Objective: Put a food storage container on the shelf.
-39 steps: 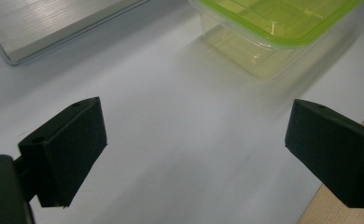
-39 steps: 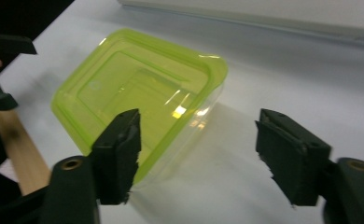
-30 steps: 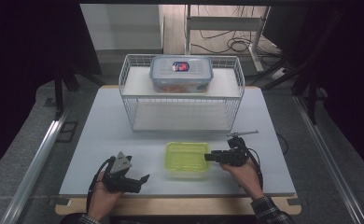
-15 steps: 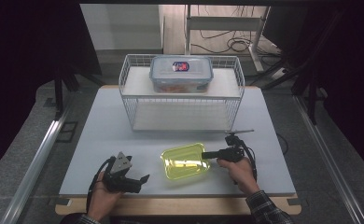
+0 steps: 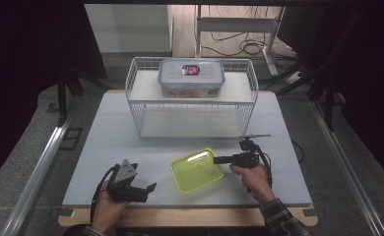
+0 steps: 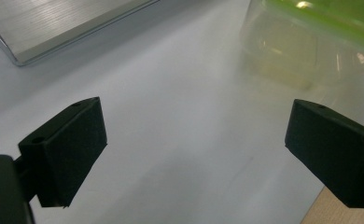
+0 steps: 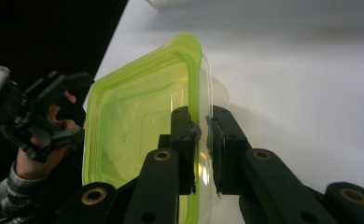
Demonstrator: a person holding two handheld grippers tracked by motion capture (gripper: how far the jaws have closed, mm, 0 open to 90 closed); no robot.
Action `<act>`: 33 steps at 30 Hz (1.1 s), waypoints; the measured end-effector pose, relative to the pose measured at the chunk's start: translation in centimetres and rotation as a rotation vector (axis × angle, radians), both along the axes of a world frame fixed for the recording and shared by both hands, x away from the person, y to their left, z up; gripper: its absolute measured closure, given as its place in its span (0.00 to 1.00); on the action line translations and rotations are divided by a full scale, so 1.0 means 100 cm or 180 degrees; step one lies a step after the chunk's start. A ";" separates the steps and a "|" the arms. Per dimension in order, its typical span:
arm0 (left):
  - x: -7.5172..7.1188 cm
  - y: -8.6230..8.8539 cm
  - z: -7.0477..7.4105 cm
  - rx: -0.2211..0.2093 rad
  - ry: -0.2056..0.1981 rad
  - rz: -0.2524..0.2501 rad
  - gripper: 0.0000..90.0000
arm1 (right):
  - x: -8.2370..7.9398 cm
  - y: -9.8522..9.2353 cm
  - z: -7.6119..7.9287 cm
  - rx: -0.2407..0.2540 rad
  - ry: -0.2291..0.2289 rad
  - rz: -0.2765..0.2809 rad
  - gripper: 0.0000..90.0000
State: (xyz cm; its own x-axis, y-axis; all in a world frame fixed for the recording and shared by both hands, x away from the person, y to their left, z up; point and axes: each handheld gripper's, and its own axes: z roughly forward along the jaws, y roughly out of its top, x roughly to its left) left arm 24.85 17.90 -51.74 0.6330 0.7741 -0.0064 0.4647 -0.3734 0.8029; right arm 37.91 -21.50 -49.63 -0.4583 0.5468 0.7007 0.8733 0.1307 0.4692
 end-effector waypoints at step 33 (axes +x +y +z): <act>0.004 0.001 -0.005 -0.0084 0.0172 -0.0064 0.04 | 0.006 -0.013 0.087 0.0194 -0.0440 -0.0129 0.89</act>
State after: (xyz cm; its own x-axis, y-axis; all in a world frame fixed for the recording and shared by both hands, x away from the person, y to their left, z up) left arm 25.26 18.04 -52.27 0.6466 0.7604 -0.0614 0.5004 -0.3620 0.7865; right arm 38.50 -22.84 -40.97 -0.5312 0.5251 0.6649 0.8038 0.0641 0.5914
